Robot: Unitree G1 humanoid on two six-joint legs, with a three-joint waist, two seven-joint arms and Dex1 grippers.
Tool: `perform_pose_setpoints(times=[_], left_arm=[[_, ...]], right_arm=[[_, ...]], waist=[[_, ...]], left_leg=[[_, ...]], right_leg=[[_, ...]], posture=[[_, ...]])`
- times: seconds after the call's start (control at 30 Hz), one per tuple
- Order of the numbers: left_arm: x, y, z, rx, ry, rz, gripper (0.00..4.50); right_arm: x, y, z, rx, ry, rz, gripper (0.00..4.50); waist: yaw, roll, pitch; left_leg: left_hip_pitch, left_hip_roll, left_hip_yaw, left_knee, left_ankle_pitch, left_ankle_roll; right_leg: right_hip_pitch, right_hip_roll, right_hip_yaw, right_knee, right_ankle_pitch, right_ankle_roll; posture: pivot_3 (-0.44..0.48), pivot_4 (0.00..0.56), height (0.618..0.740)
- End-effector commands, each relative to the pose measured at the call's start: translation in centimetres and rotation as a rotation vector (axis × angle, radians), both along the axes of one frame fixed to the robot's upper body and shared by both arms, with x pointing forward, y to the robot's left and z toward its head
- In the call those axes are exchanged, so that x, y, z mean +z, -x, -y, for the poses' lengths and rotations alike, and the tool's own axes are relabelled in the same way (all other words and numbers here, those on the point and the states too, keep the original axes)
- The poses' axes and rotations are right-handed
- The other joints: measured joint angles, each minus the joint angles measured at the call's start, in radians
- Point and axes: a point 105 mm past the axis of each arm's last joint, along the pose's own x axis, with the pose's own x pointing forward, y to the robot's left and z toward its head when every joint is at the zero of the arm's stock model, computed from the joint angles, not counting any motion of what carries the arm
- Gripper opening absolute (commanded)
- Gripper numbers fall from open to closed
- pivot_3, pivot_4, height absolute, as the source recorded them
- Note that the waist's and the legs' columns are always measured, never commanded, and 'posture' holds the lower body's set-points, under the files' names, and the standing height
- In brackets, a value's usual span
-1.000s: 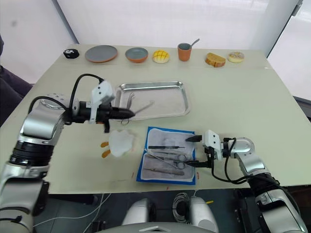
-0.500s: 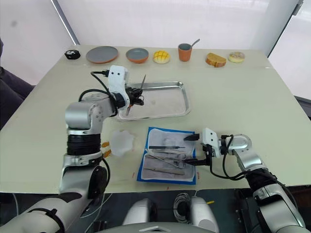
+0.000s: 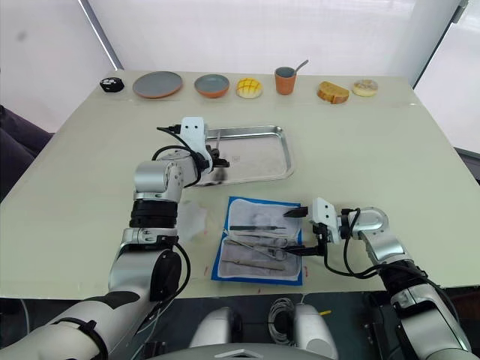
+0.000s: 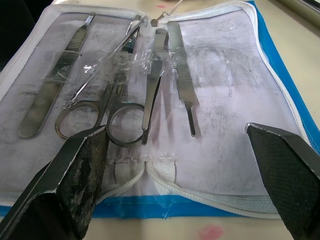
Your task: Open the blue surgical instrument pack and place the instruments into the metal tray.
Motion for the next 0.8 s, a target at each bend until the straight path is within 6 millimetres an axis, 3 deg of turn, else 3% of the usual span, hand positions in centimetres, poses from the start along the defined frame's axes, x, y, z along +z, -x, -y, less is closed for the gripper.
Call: perform_pose_setpoints(times=[0.03, 0.8], left_arm=[[1.0, -0.4, 0.0, 0.001, -0.005, 0.047, 0.07], [-0.7, 0.0, -0.8, 0.053, 0.011, -0.011, 0.07]], right_arm=[[-5.2, 1.6, 2.2, -0.078, 0.174, -0.175, 4.50], [-5.1, 1.5, 2.3, -0.075, 0.180, -0.172, 4.50]], waist=[[0.000, 0.000, 0.000], [0.001, 0.000, 0.000]], left_leg=[[0.000, 0.000, 0.000, 0.000, 0.000, 0.000], [0.000, 0.000, 0.000, 0.000, 0.000, 0.000]], right_leg=[[0.000, 0.000, 0.000, 0.000, 0.000, 0.000], [0.000, -0.002, 0.000, 0.000, 0.000, 0.000]], posture=[[0.000, 0.150, 0.740], [0.000, 0.150, 0.740]])
